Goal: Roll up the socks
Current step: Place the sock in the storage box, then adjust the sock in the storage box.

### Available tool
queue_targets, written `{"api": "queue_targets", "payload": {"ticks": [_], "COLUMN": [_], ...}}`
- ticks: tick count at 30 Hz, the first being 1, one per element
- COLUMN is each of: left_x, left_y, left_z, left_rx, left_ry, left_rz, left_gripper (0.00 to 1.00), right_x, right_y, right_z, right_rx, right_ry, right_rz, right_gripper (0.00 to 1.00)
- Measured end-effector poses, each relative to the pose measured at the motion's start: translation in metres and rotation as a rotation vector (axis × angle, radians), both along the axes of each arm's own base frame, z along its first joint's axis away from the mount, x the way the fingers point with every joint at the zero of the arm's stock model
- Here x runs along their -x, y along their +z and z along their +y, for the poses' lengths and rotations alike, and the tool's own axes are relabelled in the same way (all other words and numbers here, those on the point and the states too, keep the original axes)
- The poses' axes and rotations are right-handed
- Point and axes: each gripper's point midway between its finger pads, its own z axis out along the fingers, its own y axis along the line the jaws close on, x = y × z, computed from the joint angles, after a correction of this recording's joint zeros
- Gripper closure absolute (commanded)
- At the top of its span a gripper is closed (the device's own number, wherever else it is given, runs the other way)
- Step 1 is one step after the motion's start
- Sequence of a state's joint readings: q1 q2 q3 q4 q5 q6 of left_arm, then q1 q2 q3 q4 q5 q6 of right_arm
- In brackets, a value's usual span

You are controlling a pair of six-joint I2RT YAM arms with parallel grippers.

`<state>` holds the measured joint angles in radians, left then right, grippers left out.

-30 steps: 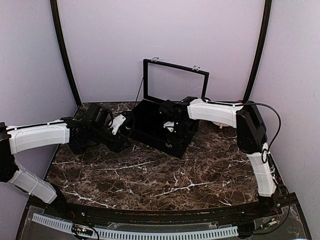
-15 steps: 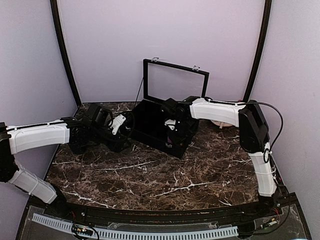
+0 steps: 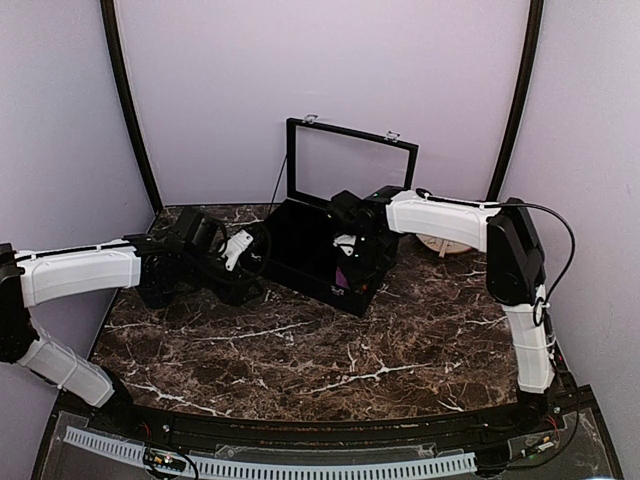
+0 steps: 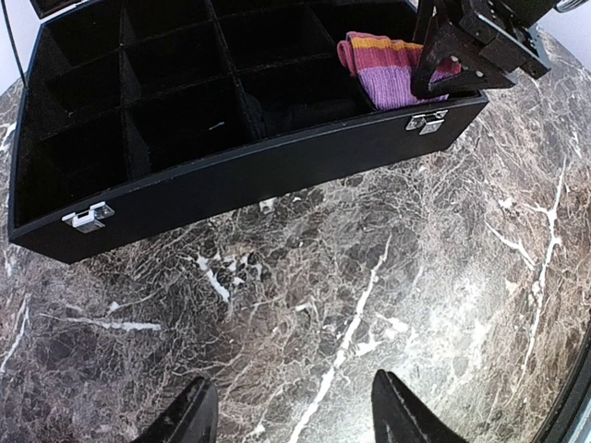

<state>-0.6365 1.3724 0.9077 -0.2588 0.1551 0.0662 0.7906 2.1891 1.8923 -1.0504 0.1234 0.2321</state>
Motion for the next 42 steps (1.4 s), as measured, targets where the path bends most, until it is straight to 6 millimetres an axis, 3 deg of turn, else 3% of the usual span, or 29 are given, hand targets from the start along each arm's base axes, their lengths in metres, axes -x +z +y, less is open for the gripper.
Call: {"api": "queue_targets", "payload": {"ticks": [12, 14, 19, 26, 35, 39, 42], "left_x": [0.001, 0.002, 0.002, 0.002, 0.002, 0.002, 0.002], "left_y": [-0.002, -0.002, -0.004, -0.007, -0.008, -0.01, -0.011], "left_z": [-0.002, -0.002, -0.003, -0.003, -0.004, -0.004, -0.004], "left_rx": [0.005, 0.005, 0.005, 0.002, 0.002, -0.002, -0.004], "left_ry": [-0.01, -0.011, -0.014, -0.015, -0.016, -0.016, -0.016], "left_rz": [0.011, 0.013, 0.019, 0.025, 0.027, 0.032, 0.035], "left_gripper": [0.41, 0.41, 0.41, 0.41, 0.41, 0.41, 0.41], "right_x": [0.003, 0.002, 0.002, -0.007, -0.022, -0.027, -0.028], "right_y": [0.007, 0.011, 0.021, 0.033, 0.059, 0.061, 0.05], "right_z": [-0.001, -0.002, -0.006, -0.009, 0.005, 0.011, 0.013], "right_rx": [-0.019, -0.022, -0.017, -0.022, -0.086, -0.097, -0.084], "right_ry": [-0.011, -0.013, -0.022, -0.048, -0.052, -0.046, -0.039], "right_rz": [-0.006, -0.013, -0.028, -0.057, -0.12, -0.131, -0.116], "right_gripper": [0.51, 0.45, 0.44, 0.57, 0.69, 0.72, 0.73]}}
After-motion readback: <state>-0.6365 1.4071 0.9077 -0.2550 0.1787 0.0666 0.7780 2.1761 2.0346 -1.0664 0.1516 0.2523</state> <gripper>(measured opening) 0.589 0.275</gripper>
